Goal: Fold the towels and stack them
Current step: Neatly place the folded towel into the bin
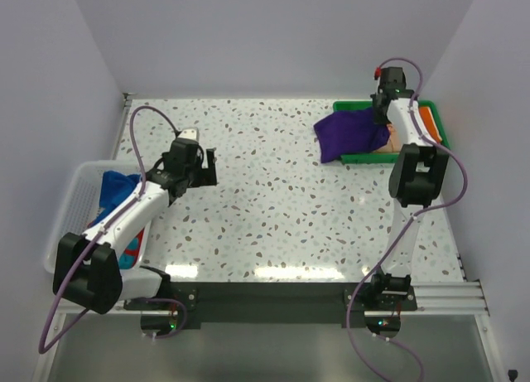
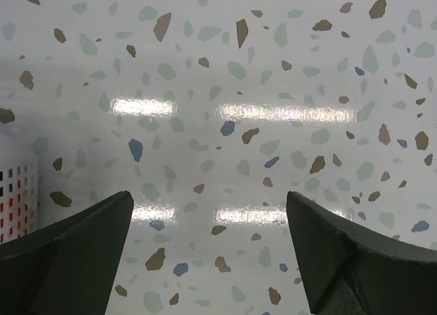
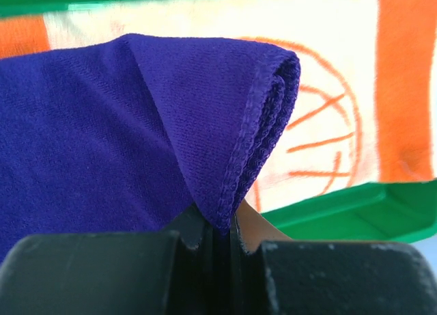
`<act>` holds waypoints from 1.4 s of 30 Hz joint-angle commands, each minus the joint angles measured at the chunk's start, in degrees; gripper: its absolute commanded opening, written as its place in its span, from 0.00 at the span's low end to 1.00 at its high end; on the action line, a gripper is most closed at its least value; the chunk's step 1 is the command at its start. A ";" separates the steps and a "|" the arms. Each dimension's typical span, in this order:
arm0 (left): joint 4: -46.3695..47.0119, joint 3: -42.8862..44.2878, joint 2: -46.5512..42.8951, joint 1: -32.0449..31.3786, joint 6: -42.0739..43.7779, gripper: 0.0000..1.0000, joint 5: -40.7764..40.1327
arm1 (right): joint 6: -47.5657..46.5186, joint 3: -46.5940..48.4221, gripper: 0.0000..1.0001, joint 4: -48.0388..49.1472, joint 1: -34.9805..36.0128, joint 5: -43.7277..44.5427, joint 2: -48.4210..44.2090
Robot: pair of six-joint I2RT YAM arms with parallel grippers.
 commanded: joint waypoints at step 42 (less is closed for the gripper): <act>3.25 -0.31 1.57 0.28 1.52 1.00 -1.71 | -5.06 3.81 0.59 17.09 -6.91 25.36 6.44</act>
